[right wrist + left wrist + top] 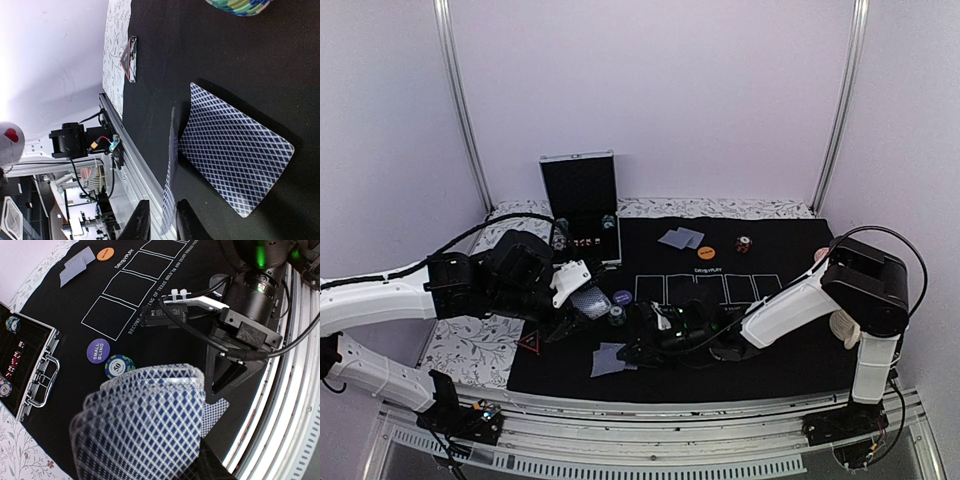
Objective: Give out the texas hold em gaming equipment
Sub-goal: Pick up the poker card from the small blind area.
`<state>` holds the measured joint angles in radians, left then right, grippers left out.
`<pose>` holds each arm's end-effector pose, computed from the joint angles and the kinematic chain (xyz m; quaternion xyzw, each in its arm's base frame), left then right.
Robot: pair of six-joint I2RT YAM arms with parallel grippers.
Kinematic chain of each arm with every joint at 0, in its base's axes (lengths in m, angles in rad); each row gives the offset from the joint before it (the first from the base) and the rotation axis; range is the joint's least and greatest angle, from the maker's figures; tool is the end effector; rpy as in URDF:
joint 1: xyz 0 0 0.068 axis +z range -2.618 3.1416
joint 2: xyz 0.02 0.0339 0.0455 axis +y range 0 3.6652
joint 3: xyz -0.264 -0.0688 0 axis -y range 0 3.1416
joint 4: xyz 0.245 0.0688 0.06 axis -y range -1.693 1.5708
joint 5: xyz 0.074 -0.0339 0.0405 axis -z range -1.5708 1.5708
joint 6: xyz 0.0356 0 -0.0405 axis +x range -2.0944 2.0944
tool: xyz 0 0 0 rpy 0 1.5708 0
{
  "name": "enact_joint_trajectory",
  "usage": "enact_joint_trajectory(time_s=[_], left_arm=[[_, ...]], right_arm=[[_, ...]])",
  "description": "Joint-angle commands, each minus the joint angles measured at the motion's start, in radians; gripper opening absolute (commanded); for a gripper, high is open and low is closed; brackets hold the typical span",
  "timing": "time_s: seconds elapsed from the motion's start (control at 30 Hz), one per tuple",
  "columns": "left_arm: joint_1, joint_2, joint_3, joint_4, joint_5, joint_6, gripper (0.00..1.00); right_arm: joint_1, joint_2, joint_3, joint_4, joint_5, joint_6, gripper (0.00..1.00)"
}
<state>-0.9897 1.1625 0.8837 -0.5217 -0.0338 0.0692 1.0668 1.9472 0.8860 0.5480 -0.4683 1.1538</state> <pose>0.1347 -0.2029 0.2674 0.4625 0.8030 -0.1528 0.3435 0.1700 0.3415 0.1225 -0.0804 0.8441 0.5286 0.0386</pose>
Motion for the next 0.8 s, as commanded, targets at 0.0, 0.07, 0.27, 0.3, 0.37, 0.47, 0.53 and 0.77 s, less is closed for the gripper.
enact_joint_trajectory(time_s=[0.0,0.07,0.27,0.3,0.37,0.47,0.53,0.77], left_arm=[[0.011,-0.007,0.015,0.001,0.007,-0.007,0.4],[0.011,-0.006,0.015,0.002,0.006,-0.005,0.4],[0.01,0.003,0.018,0.002,0.015,-0.003,0.4],[0.01,0.004,0.017,0.002,0.016,-0.002,0.4],[0.01,0.005,0.017,0.001,0.017,-0.001,0.4],[0.011,0.006,0.016,0.002,0.025,0.002,0.4],[0.01,0.011,0.015,0.002,0.026,0.004,0.41],[0.006,0.016,0.026,-0.002,0.113,0.015,0.4]], right_arm=[[0.002,-0.047,-0.023,-0.041,-0.015,-0.016,0.23],[0.002,-0.072,-0.023,-0.087,-0.019,-0.05,0.26],[0.002,-0.159,-0.025,-0.231,0.006,-0.115,0.42],[0.003,-0.181,-0.019,-0.269,0.025,-0.139,0.47],[0.002,-0.222,0.006,-0.368,0.07,-0.191,0.58],[0.003,-0.322,0.07,-0.535,0.21,-0.353,0.96],[0.004,-0.407,0.093,-0.6,0.325,-0.484,0.99],[-0.035,-0.534,0.11,-0.475,0.124,-0.858,0.99]])
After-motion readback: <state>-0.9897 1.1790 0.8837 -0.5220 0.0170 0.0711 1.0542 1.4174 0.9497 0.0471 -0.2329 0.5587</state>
